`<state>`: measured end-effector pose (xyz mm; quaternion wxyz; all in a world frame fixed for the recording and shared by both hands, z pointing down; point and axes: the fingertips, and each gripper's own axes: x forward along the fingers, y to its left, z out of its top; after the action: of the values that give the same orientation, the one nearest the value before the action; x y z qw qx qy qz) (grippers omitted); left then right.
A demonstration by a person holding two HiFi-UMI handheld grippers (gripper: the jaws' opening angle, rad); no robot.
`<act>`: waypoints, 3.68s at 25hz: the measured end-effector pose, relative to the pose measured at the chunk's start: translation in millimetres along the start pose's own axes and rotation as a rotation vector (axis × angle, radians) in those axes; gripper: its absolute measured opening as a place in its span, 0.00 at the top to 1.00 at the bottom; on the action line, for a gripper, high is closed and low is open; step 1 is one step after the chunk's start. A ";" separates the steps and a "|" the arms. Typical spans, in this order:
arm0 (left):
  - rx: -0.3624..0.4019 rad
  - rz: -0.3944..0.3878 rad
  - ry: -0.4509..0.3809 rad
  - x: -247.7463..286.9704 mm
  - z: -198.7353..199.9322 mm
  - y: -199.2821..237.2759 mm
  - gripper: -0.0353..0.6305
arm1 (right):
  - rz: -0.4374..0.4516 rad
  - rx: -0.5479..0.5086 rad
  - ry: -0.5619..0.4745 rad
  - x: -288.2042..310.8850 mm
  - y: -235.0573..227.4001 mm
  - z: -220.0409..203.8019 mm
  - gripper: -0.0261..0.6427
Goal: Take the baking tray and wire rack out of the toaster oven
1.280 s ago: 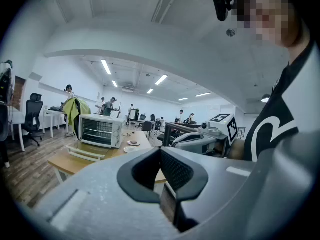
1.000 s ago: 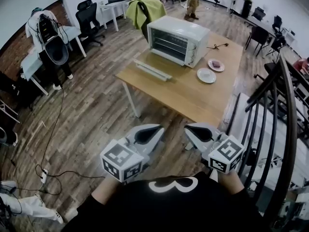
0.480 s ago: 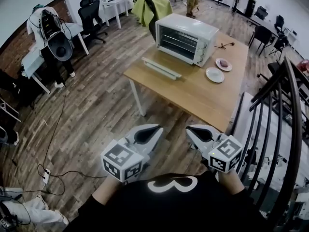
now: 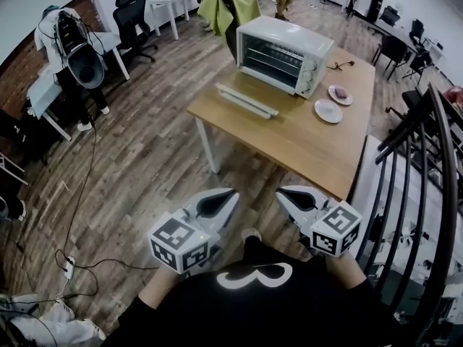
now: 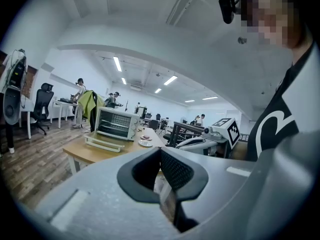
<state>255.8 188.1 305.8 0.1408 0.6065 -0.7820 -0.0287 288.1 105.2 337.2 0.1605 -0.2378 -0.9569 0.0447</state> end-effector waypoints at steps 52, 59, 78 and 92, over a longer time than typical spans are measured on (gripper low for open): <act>-0.647 -0.423 0.114 479.7 115.8 466.4 0.76 | -0.478 0.738 -0.627 235.1 -554.2 114.5 0.96; -0.898 -0.410 0.106 532.9 91.8 523.5 0.71 | -0.594 0.932 -0.724 253.3 -600.2 75.8 0.79; -1.097 -0.193 0.040 630.2 33.9 607.6 0.66 | -0.772 1.293 -0.980 289.8 -696.1 1.8 0.72; -1.107 -0.149 0.049 656.9 24.3 619.7 0.73 | -0.853 1.301 -1.046 285.6 -726.0 -7.2 0.74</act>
<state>-480.8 -280.7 537.9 0.4539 0.4963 -0.6017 -0.4307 -268.1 -401.6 543.2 -0.1858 0.3201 -0.7008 0.6098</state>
